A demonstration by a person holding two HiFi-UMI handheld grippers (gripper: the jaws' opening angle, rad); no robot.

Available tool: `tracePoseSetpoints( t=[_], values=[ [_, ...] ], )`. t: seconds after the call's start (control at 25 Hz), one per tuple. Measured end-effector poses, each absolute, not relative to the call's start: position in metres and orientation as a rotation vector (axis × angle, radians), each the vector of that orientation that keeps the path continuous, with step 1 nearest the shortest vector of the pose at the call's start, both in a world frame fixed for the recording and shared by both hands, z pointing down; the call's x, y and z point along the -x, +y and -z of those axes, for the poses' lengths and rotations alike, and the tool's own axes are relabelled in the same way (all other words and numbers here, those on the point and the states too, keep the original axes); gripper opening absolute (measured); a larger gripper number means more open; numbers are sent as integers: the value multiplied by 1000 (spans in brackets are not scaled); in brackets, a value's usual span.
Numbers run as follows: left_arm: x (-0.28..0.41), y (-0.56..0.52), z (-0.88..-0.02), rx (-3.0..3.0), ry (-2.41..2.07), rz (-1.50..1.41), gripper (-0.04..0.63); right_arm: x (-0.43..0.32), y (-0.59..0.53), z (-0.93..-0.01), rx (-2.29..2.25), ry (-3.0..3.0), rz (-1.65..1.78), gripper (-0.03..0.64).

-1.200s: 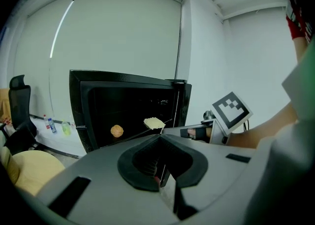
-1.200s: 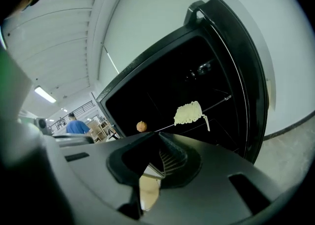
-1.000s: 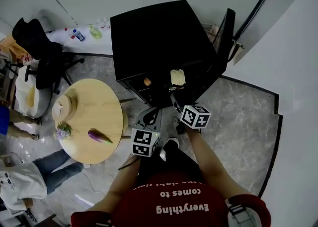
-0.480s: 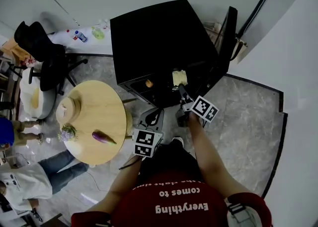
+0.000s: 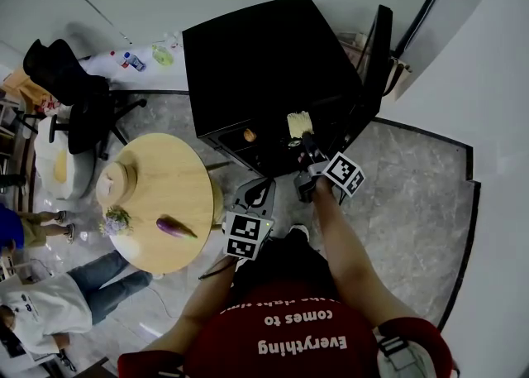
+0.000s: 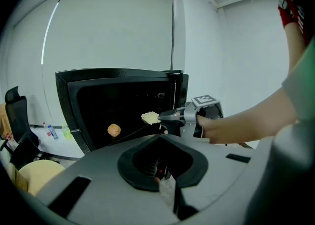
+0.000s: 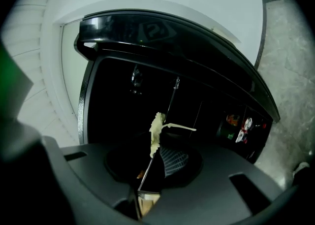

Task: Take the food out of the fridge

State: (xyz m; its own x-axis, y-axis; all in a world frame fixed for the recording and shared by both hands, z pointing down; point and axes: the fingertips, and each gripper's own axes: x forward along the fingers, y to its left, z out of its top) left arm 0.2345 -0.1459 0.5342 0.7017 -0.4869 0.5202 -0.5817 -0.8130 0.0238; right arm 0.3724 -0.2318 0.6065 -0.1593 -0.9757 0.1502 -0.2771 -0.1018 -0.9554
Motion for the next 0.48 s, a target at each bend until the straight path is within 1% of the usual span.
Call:
tracePoseSetpoints(
  t=[0.04,0.16,0.48],
  values=[
    [-233,-146,-534,-2723,-865,-753,2,-373,-232,-606,1403,1471,1301,54],
    [-230,-144,-532,-2732,-867,-763,2,-372,-231,-605,1341,1433,1309,35],
    [-227,-143,-526,-2755,-864,-753,2,-368,-220,-590,1257,1456,1270,29]
  ],
)
